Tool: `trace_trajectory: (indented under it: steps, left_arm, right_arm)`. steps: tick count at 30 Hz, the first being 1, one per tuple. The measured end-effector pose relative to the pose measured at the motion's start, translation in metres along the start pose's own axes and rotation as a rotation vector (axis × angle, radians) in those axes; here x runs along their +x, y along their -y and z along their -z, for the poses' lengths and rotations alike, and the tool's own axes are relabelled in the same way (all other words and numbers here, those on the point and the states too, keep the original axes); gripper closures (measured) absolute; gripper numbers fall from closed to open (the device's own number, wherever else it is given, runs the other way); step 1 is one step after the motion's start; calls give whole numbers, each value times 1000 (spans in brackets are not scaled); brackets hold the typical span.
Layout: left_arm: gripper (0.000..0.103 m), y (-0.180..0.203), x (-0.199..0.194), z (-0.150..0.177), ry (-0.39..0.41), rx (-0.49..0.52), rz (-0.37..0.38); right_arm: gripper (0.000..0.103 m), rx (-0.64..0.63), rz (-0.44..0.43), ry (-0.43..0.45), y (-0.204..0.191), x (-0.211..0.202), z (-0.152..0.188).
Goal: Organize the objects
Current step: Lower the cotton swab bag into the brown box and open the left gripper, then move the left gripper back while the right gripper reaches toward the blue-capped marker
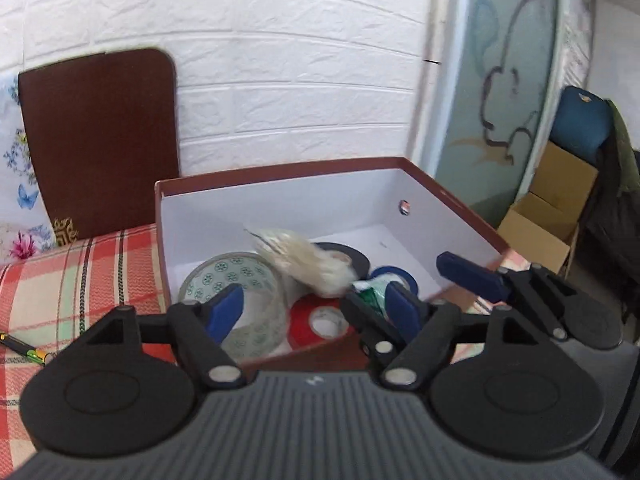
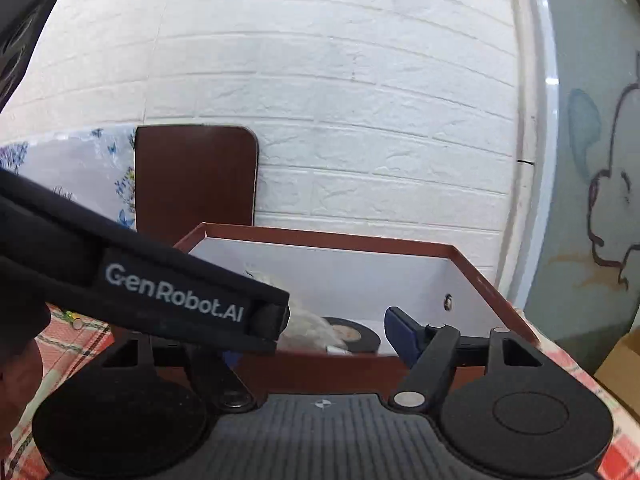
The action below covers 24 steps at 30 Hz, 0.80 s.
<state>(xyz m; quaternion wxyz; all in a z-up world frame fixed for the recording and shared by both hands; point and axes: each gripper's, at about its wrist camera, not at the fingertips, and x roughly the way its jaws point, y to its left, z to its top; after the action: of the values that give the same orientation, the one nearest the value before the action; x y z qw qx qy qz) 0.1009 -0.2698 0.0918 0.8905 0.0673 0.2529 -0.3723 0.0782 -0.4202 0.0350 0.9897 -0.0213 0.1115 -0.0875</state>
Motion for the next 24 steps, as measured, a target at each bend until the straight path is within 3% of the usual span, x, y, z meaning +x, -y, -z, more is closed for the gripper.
trace_trajectory:
  steps: [4, 8, 11, 14, 18, 21, 23, 24]
  left_arm:
    - [22, 19, -25, 21, 40, 71, 4]
    - [22, 19, -49, 52, 26, 85, 28]
    - [22, -2, -59, 81, -33, 55, -20]
    - [22, -47, -66, 108, -101, -49, -125]
    - [22, -124, -89, 143, -164, -174, -354]
    - [20, -186, -115, 168, -158, -247, -586]
    - [15, -222, -137, 186, -97, -321, -672]
    - [15, -238, -148, 193, -66, -390, -675]
  right_arm:
    - [27, 88, 39, 11, -2, -35, 24]
    - [27, 111, -31, -91, -13, -55, 42]
    - [27, 93, -90, -169, -26, -58, 50]
    - [31, 46, -178, -236, -53, -60, 55]
    - [31, -54, -311, -276, -93, -68, 59]
    - [31, -165, -392, -309, -130, -71, 61]
    - [31, -204, -429, -329, -147, -64, 59]
    - [31, -207, -444, -332, -154, -63, 57]
